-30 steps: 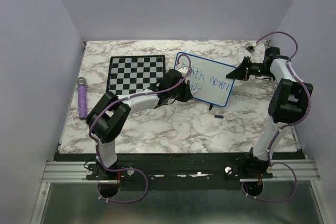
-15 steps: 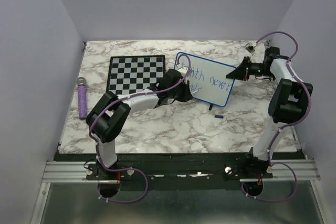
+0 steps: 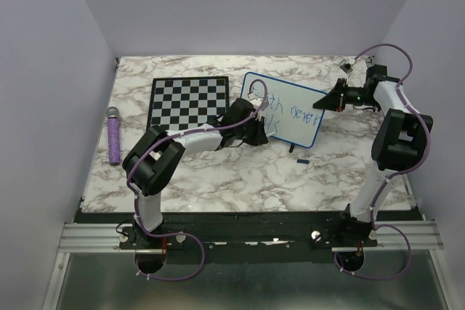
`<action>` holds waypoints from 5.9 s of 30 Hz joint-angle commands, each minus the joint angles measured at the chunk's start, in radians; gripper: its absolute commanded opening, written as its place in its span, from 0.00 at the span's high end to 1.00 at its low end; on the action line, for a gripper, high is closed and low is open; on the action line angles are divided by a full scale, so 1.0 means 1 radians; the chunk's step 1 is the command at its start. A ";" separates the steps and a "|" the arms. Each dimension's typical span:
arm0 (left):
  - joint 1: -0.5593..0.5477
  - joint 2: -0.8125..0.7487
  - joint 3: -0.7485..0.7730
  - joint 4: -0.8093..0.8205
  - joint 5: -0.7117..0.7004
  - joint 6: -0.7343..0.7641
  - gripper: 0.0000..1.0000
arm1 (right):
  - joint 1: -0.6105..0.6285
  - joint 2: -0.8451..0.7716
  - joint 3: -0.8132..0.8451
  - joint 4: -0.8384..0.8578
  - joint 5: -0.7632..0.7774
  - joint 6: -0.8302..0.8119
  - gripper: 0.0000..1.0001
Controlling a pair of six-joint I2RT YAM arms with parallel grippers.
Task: Write a sentence on the whiteboard
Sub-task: Write a sentence on the whiteboard, then adjust the whiteboard on the whiteboard stand, then close the whiteboard marker at the center of the board.
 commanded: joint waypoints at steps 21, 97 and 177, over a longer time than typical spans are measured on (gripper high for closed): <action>0.008 -0.063 -0.017 -0.041 -0.140 0.020 1.00 | 0.004 0.011 0.033 -0.015 0.000 -0.040 0.99; 0.183 -0.934 -0.660 0.134 -0.123 -0.029 1.00 | -0.014 0.203 0.231 -0.423 0.171 -0.331 0.80; 0.182 -1.076 -0.800 0.400 0.075 -0.184 1.00 | 0.232 -0.774 -0.792 0.061 0.642 -0.755 0.23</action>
